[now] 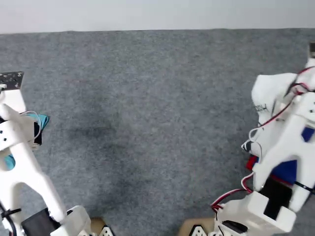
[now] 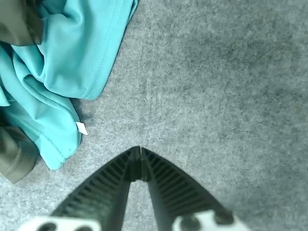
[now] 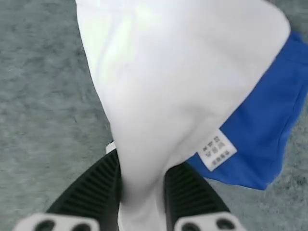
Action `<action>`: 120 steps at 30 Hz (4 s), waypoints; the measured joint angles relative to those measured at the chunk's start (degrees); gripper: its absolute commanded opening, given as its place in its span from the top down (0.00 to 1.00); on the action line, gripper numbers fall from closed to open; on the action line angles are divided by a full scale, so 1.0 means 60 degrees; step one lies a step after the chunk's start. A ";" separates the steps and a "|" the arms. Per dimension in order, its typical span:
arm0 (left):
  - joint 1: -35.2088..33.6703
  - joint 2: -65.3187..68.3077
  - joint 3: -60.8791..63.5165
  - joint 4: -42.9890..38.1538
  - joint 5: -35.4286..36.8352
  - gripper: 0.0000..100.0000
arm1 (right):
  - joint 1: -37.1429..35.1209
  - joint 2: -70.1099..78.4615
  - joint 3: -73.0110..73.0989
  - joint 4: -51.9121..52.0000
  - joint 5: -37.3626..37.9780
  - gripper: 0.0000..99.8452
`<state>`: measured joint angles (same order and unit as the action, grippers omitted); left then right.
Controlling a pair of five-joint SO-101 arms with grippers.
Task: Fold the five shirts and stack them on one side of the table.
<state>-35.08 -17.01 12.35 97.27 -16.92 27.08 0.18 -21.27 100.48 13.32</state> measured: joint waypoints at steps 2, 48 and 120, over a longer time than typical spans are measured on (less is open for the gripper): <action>0.0000 0.0000 0.0000 0.0000 0.0000 0.99 | 0.0161 0.0000 0.0190 0.0000 0.0147 0.99; 0.0000 0.0000 0.0000 0.0000 0.0000 0.99 | 0.2930 0.2930 0.1114 -0.3106 0.3546 0.71; 0.0000 0.0000 0.0000 0.0000 -0.0015 0.99 | 0.4088 0.5128 -0.4059 -0.0015 0.4454 0.97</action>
<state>-35.08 -17.01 12.35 97.27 -17.01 51.60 30.95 -45.63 100.40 40.04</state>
